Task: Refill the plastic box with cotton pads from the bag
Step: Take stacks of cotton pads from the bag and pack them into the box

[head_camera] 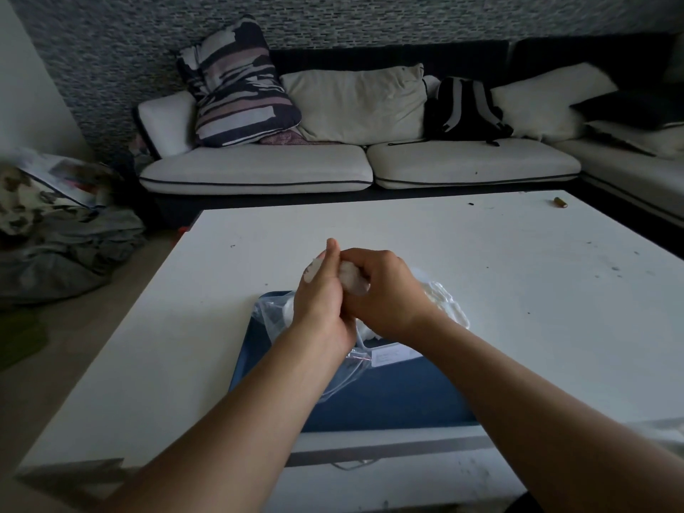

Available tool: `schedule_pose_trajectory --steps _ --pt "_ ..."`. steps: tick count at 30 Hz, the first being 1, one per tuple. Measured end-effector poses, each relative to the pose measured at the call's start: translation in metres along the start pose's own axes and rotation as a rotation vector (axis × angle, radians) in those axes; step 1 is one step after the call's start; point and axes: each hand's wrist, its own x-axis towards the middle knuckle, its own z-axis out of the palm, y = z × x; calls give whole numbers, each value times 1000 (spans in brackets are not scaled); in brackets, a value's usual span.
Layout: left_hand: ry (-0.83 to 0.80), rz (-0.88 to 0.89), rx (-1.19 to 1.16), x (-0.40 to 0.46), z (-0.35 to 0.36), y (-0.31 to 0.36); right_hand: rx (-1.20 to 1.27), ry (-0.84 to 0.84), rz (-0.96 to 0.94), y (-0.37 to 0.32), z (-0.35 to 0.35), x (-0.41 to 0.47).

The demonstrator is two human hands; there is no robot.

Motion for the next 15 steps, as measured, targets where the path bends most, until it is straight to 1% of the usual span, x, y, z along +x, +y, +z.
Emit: schedule_pose_trajectory --steps 4,6,7,8,9,10,11,12,13,15 --pt "-5 -20 31 2 0 3 161 -32 86 7 -4 2" --pt "-56 -34 138 0 1 7 213 -38 143 11 -11 5" --pt "-65 -26 219 0 1 8 271 -29 203 15 -17 5" --pt "-58 17 338 2 1 8 346 -10 278 19 -24 7" --pt "-46 109 511 5 -1 8 416 16 357 25 -31 10" --pt "-39 256 737 10 -5 9 451 44 438 31 -38 12" --pt "-60 431 978 14 -11 9 423 61 520 38 -44 13" --pt "-129 575 1194 17 -17 9 331 54 597 46 -48 13" --pt "-234 650 1386 19 -23 9 186 5 656 53 -51 12" --pt "-424 674 1720 23 -34 3 -85 -182 714 62 -52 9"
